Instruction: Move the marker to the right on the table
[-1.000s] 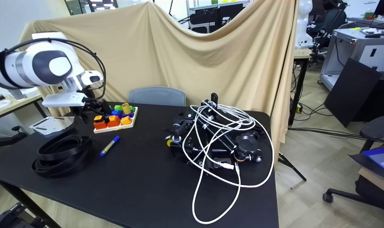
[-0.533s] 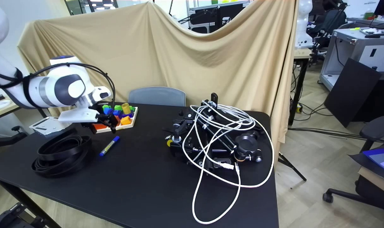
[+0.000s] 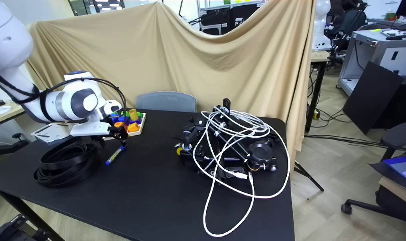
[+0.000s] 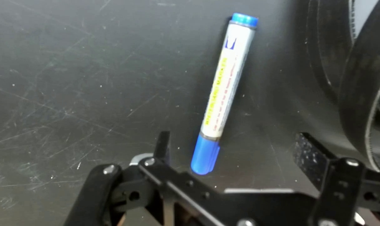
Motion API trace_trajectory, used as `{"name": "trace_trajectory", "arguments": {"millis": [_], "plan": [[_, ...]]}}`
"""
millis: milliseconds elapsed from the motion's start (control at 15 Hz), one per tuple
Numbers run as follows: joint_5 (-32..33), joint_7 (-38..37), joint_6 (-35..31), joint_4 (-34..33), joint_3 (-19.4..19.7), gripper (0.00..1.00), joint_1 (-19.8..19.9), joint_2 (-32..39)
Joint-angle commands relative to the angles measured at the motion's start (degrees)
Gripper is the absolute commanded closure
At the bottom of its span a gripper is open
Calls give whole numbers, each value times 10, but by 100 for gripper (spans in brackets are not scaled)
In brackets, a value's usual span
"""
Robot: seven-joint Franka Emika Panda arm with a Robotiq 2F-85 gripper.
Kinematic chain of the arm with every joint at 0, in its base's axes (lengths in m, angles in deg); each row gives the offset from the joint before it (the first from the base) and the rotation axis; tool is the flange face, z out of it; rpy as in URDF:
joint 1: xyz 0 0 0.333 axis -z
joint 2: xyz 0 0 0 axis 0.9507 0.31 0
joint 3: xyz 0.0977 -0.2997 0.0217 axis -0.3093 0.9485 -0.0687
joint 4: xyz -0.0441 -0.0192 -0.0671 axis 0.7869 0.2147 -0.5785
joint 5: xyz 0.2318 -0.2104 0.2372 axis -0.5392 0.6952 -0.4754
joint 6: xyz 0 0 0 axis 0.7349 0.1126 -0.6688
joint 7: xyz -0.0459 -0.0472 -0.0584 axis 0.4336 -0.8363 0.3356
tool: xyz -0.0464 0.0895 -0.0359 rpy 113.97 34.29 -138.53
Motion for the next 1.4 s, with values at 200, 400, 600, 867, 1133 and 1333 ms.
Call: {"name": "trace_trajectory", "arguments": {"millis": [200,400,600,867,1133,1333], "plan": [[6,-71,36,-46,41,0,-41,34],[5,-81,34,-48,42,26,-45,35],[1,-88,31,-47,39,47,-46,33],[-2,-94,31,-42,39,73,-46,28],[-6,-92,32,-34,35,99,-39,20],[-8,-85,32,-26,31,95,-36,5]]}}
